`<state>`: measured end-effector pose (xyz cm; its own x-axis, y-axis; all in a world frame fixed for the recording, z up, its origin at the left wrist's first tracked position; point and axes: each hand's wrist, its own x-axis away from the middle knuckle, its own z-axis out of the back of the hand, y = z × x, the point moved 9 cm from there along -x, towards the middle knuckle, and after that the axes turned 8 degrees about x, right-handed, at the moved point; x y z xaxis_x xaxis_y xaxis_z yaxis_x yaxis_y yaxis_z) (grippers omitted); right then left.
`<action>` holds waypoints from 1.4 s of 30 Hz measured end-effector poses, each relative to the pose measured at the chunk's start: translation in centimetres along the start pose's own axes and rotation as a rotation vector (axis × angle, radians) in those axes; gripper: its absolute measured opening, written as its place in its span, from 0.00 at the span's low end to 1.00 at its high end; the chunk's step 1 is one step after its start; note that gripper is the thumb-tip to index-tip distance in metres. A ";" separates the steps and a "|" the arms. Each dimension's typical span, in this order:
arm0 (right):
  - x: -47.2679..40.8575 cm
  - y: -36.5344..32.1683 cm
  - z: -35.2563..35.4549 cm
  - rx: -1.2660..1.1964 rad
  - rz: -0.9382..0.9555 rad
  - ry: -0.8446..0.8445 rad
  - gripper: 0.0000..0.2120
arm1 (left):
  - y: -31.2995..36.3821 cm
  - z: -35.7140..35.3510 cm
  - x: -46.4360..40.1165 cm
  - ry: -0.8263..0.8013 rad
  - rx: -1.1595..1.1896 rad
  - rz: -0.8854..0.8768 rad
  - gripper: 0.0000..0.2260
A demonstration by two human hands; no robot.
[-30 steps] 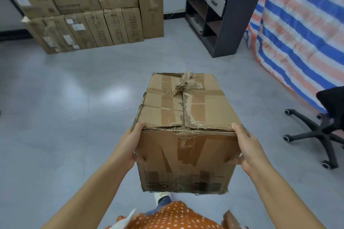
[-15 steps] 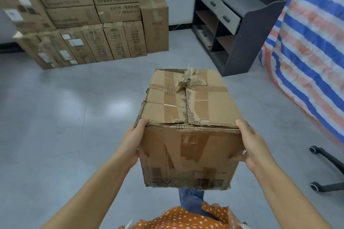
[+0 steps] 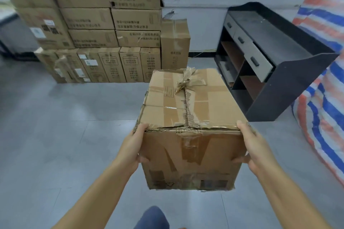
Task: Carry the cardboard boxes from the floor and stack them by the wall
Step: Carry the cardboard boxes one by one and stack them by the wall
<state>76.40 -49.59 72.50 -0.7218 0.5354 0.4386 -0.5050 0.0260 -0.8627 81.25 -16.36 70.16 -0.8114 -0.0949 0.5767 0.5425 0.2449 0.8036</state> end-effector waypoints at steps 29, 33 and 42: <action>-54.0 -34.2 -18.8 -0.105 0.034 0.025 0.04 | 34.4 -28.0 -52.8 -0.042 -0.036 -0.068 0.17; -63.6 -40.1 -20.5 -0.088 0.073 -0.013 0.04 | 38.4 -33.0 -59.9 -0.005 0.005 -0.072 0.18; -78.5 -53.2 -24.4 -0.069 0.162 -0.075 0.06 | 48.2 -42.1 -71.5 0.037 0.117 -0.113 0.05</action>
<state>171.43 -72.41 77.85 -0.8254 0.4731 0.3080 -0.3478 0.0035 -0.9375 174.55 -38.37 73.83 -0.8561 -0.1636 0.4902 0.4170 0.3414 0.8423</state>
